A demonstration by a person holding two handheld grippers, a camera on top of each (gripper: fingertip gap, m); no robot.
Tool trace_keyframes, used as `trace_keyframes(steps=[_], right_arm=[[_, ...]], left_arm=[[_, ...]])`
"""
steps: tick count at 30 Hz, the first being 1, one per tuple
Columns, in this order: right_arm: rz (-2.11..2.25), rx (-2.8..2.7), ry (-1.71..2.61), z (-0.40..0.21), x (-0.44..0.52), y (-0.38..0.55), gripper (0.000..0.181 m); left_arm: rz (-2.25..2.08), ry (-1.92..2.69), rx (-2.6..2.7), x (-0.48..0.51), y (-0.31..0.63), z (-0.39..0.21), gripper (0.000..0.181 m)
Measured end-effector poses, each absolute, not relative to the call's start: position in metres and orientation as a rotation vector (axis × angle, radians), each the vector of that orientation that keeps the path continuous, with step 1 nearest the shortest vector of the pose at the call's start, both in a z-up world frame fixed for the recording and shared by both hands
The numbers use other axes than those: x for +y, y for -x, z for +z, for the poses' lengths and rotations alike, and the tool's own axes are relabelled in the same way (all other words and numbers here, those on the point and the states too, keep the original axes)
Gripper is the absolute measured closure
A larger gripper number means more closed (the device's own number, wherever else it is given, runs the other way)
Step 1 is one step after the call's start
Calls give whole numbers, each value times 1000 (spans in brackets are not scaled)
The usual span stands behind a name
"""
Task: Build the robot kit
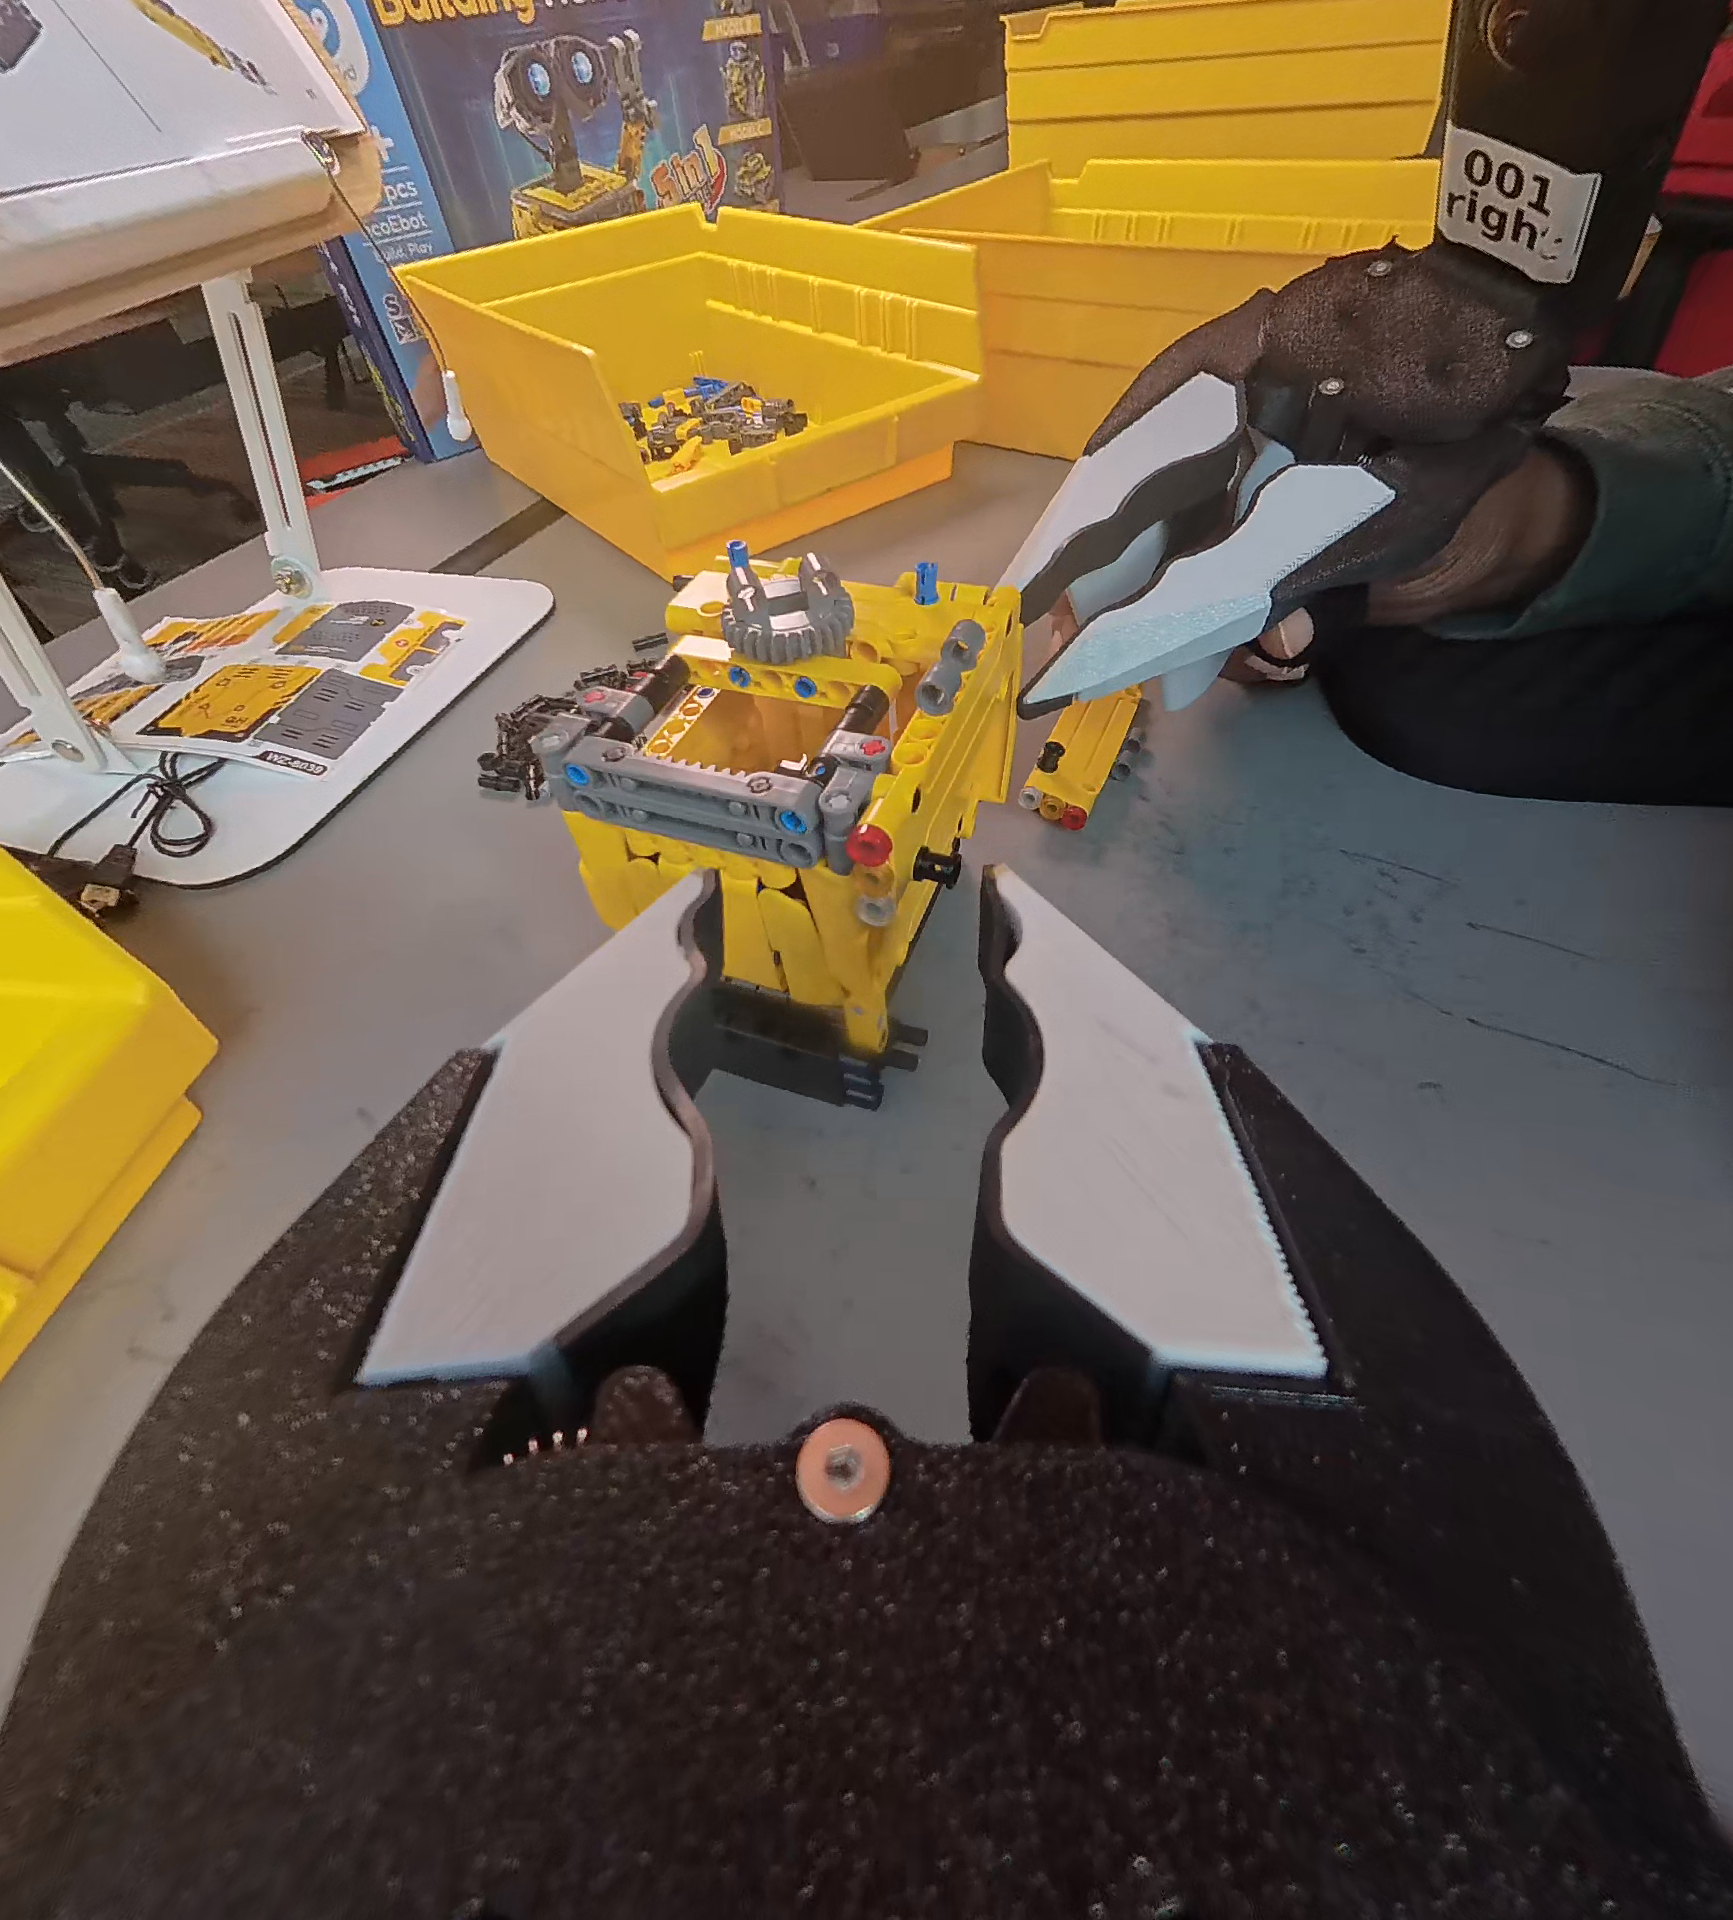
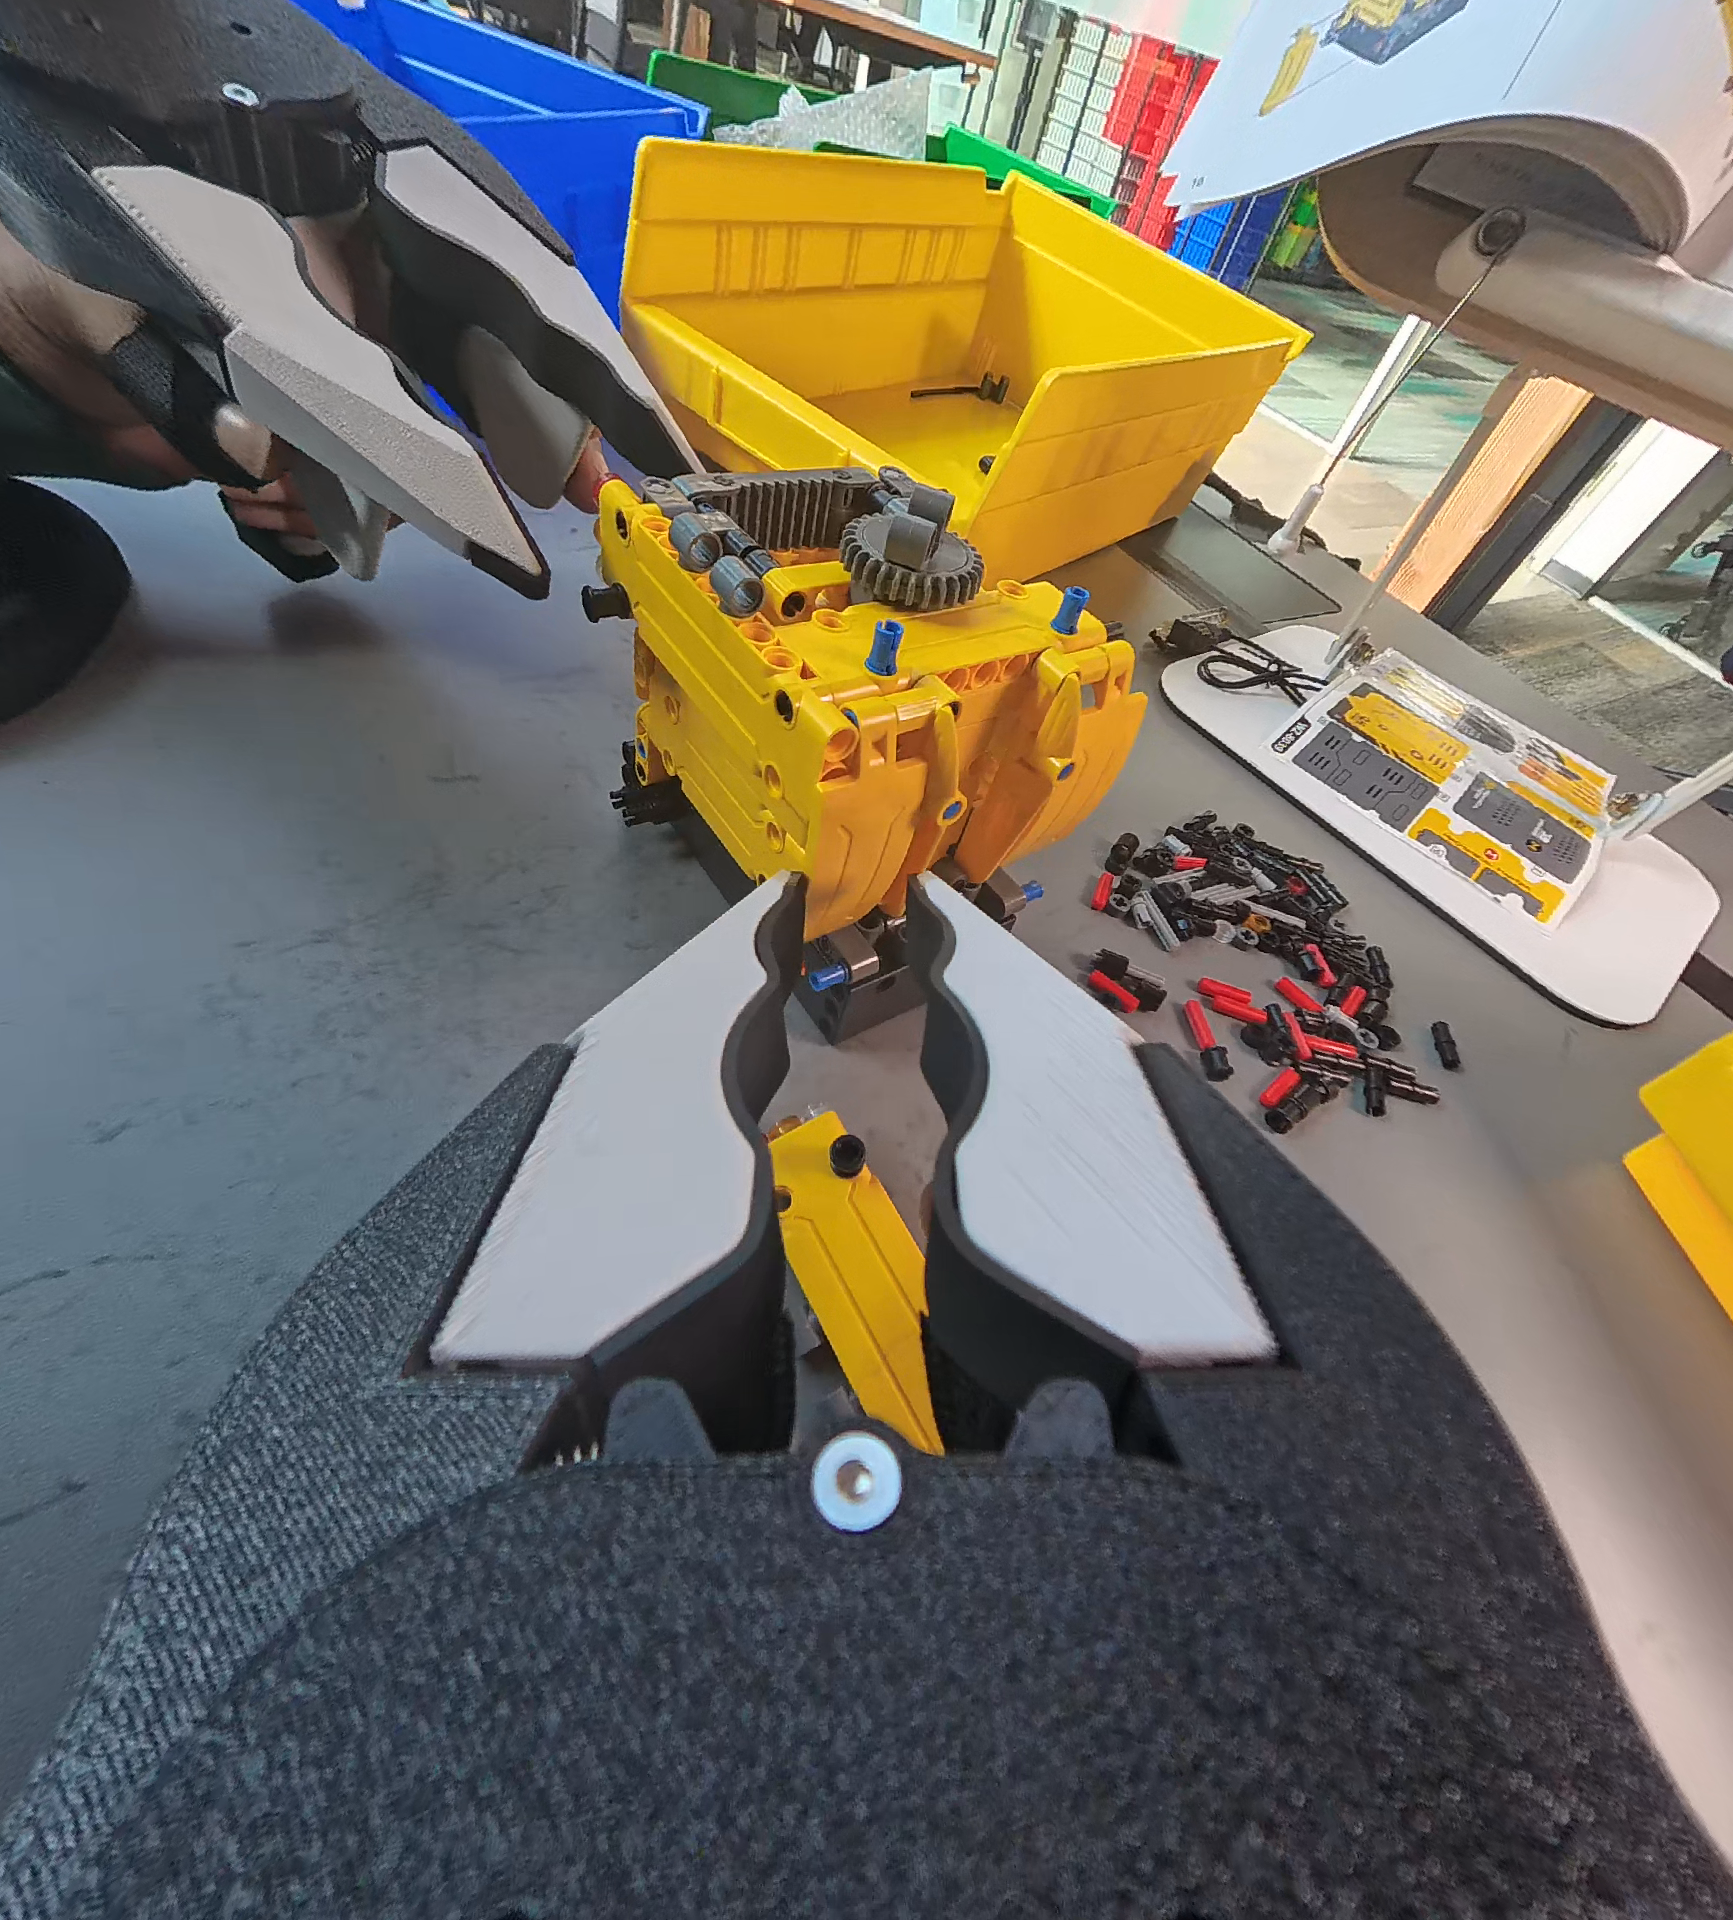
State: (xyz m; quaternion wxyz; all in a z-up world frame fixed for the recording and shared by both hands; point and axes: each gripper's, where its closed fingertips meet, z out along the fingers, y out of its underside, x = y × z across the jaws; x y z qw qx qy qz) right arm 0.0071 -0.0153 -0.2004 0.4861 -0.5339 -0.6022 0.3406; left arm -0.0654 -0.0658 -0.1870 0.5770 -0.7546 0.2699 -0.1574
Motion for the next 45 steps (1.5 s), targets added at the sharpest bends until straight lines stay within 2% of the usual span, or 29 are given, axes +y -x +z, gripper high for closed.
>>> trace_keyframes(steps=[8, 11, 13, 16, 19, 23, 25, 27, 30, 36, 41, 45], right_arm=[[817, -1506, 1266, -202, -26, -2, 168], [912, -1644, 1142, -202, -59, -4, 181], [957, -1800, 985, -207, -95, -11, 180], [986, -1762, 911, -187, -100, -16, 172], [937, -1606, 1065, -168, -48, -13, 159], [955, -1713, 1202, -186, -25, 1, 115], [958, -1774, 1179, -194, -27, 18, 109], [973, -1793, 1138, -195, -30, 37, 112], [981, -1860, 1113, -198, -39, 50, 130], [819, -1875, 1115, -197, -68, 27, 150], [728, -1899, 1028, -199, -114, 22, 151], [798, -1961, 893, -191, -135, 19, 152]], left_arm=[[-338, 1798, 668, -64, 60, -196, 148], [-297, 1817, 679, -65, 70, -197, 149], [-276, 1848, 667, -67, 84, -199, 143], [-204, 1878, 588, -67, 114, -199, 145], [-198, 1892, 482, -64, 134, -198, 146], [-197, 1901, 448, -62, 139, -197, 146], [-219, 1900, 437, -61, 138, -196, 145], [-222, 1907, 413, -59, 140, -197, 146], [-218, 1918, 378, -53, 141, -202, 149], [-189, 1934, 343, -33, 139, -207, 147], [-152, 1967, 281, -23, 152, -208, 145], [-245, 1871, 190, -42, 166, -173, 140]])
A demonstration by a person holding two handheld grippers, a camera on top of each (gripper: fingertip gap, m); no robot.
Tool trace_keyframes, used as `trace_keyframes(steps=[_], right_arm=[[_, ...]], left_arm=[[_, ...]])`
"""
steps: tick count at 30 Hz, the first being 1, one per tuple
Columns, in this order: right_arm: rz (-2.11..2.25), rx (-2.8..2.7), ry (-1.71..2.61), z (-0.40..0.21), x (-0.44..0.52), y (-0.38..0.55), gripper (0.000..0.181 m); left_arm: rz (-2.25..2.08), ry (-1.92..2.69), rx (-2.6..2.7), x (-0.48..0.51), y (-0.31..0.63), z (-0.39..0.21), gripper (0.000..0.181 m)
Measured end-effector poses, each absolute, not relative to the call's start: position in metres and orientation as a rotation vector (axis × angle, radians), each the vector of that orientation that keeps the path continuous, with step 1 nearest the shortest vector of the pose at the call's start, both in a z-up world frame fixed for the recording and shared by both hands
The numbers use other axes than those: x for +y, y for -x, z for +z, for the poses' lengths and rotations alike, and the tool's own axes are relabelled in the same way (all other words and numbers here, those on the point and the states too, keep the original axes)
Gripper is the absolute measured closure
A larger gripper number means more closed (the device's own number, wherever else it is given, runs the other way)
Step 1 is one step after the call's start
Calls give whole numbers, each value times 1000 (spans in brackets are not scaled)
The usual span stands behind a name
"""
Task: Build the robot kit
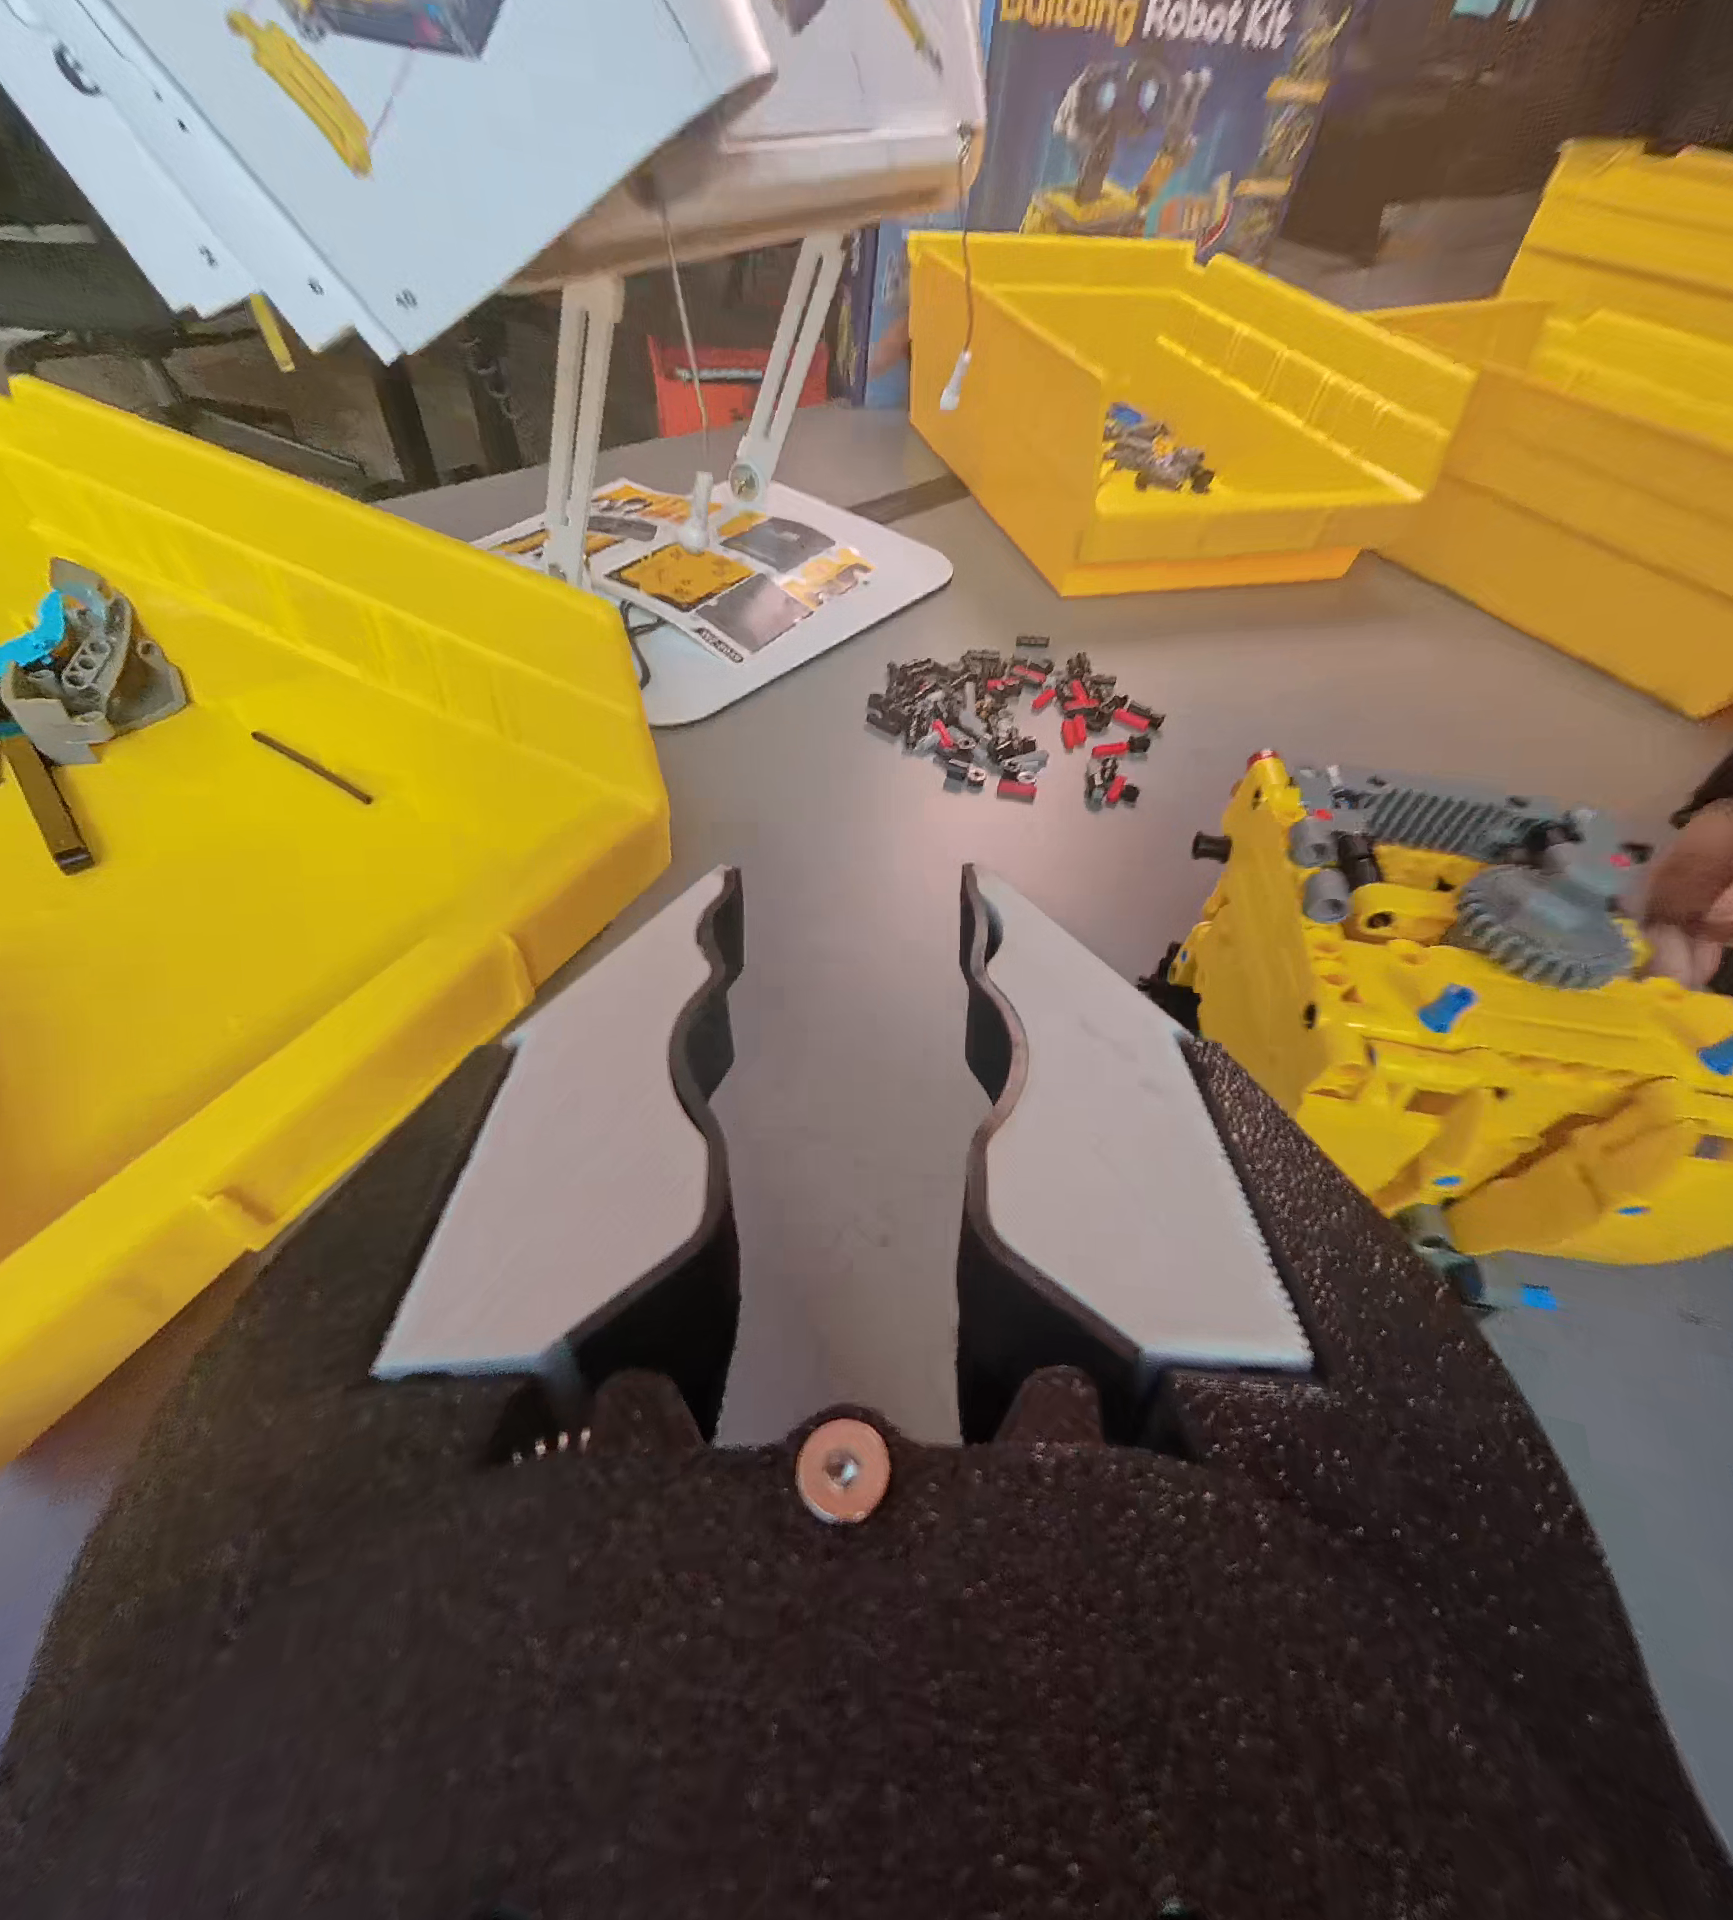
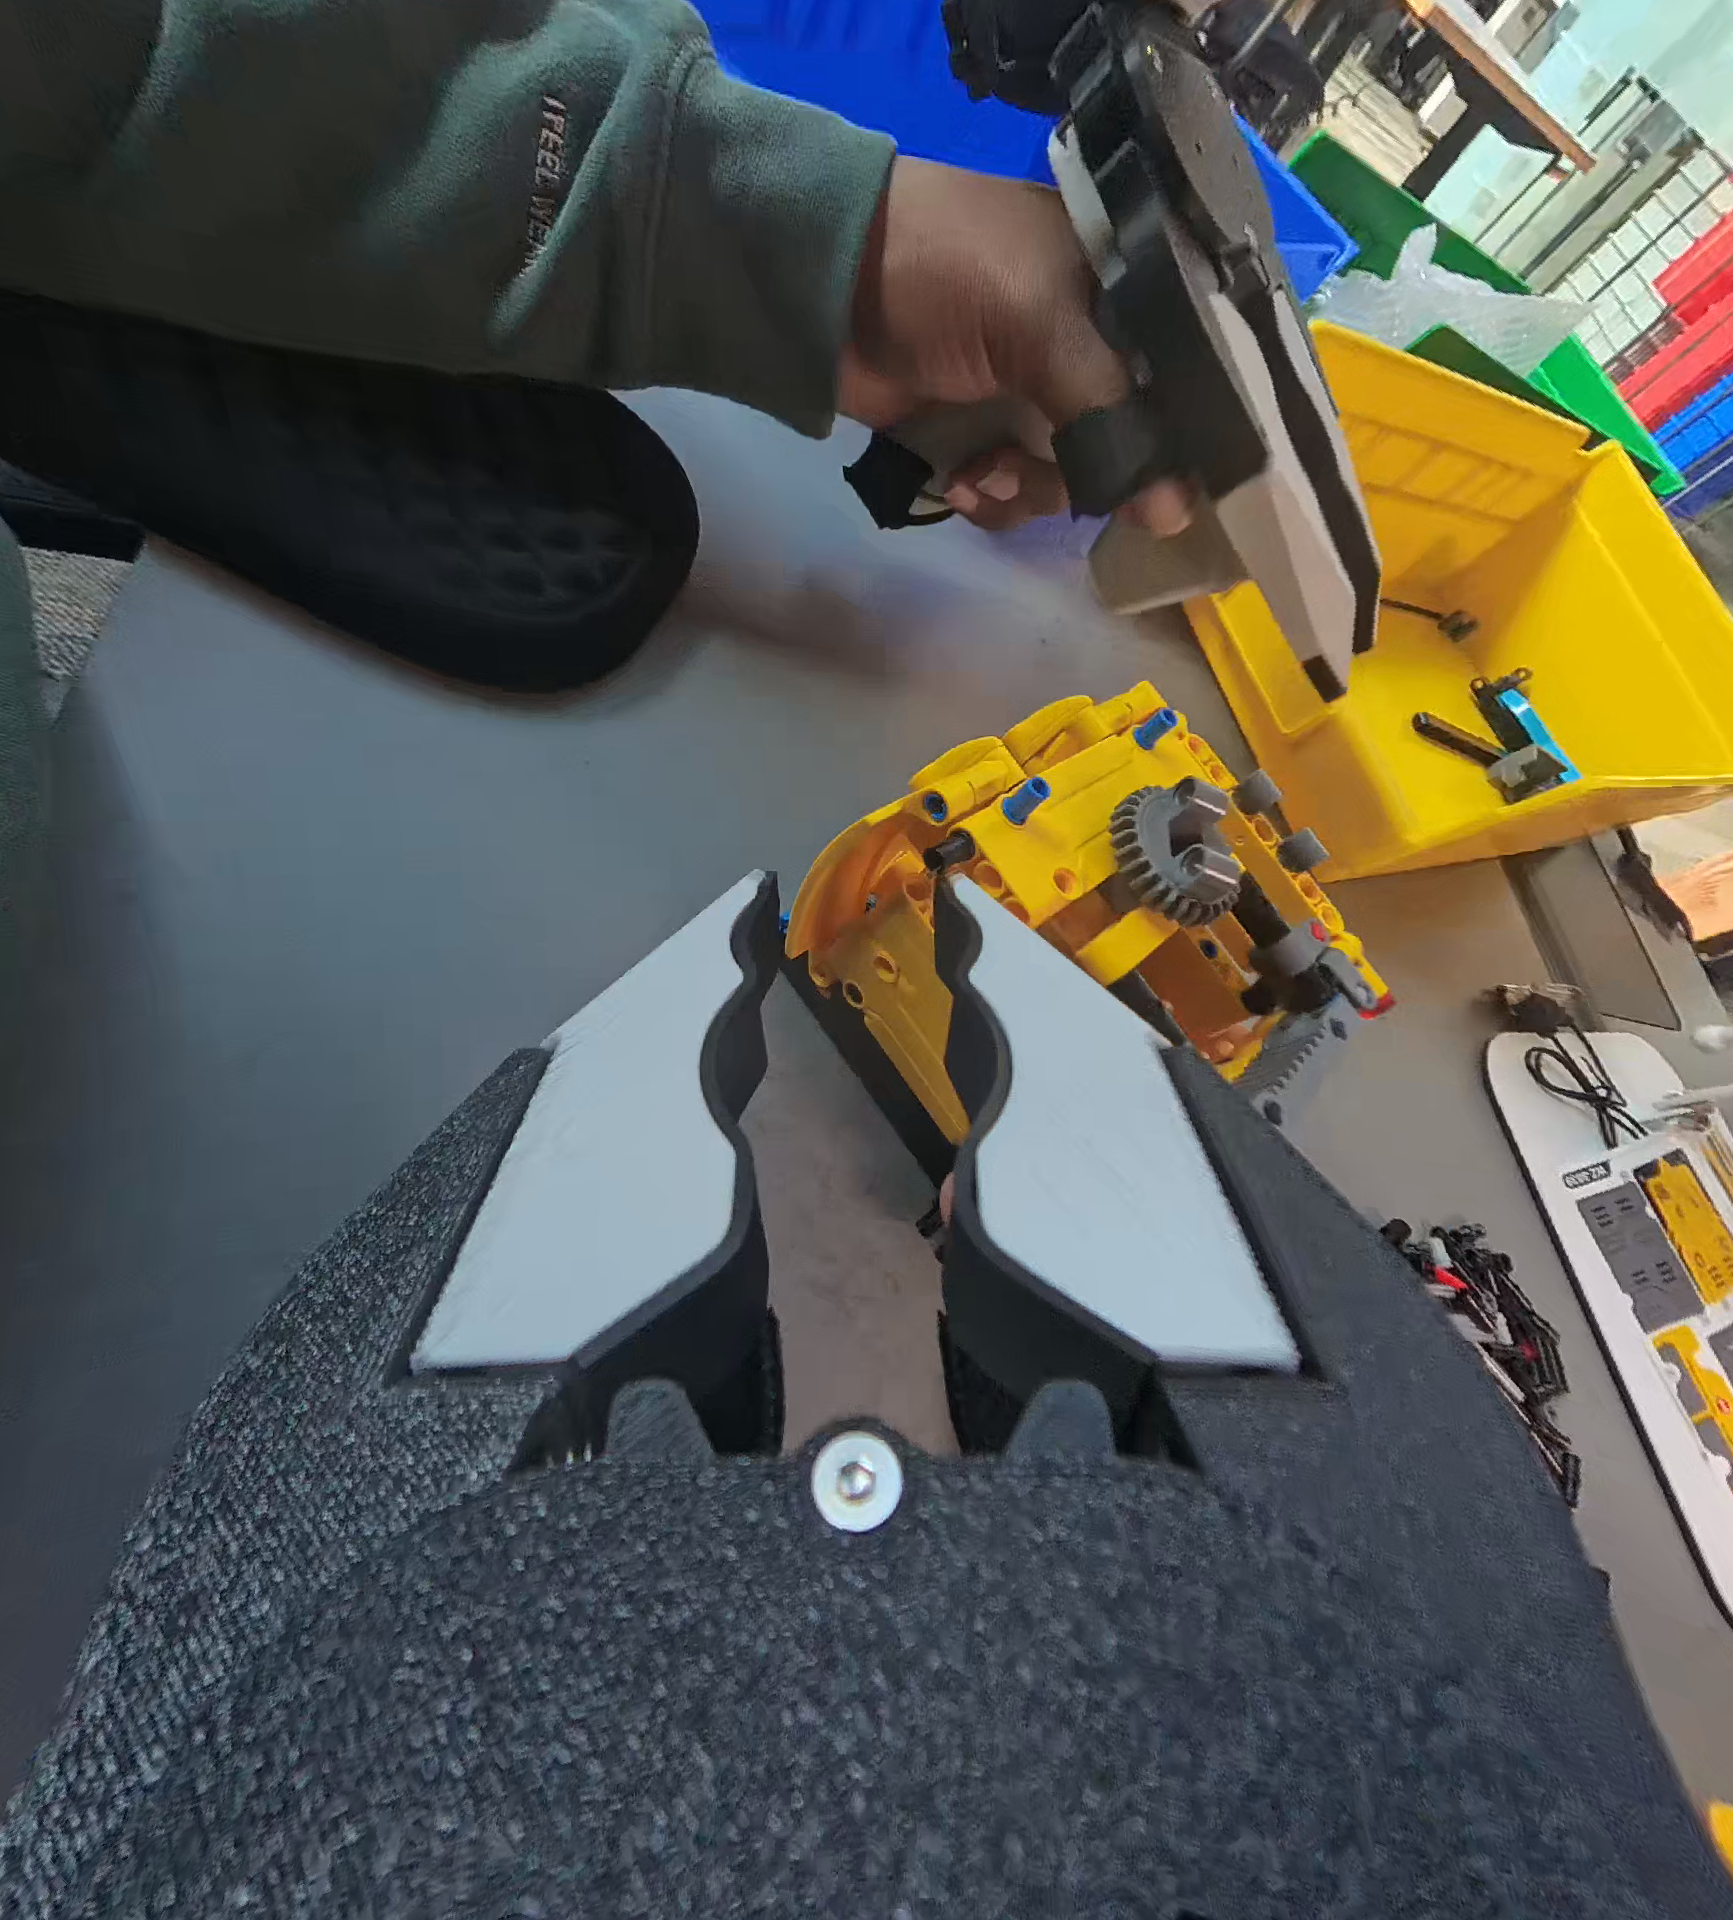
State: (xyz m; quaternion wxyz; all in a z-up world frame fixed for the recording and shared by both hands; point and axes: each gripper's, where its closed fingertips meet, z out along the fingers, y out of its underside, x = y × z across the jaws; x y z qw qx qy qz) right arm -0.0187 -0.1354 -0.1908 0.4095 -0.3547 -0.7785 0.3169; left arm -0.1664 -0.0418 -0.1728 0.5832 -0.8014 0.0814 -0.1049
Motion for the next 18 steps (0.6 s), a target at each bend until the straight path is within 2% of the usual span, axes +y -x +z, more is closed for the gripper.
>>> trace_keyframes(steps=[5, 8, 9, 12, 14, 18], right_arm=[[971, -1849, 935, -153, -115, 4, 152], [948, -1697, 1008, -133, -76, 1, 151], [937, -1632, 1036, -125, -59, 1, 151], [877, -1422, 1139, -100, 4, 6, 148], [788, -1283, 1189, -83, 56, 10, 142], [703, -1074, 1273, -58, 158, 24, 122]], left_arm=[[-548, 1750, 292, -94, 134, -122, 122], [-598, 1820, 440, -114, 93, -137, 98], [-593, 1848, 485, -115, 79, -147, 95], [-462, 1909, 604, -102, 58, -174, 101], [-477, 1903, 643, -95, 53, -174, 114], [-453, 1903, 742, -81, 55, -172, 115]])
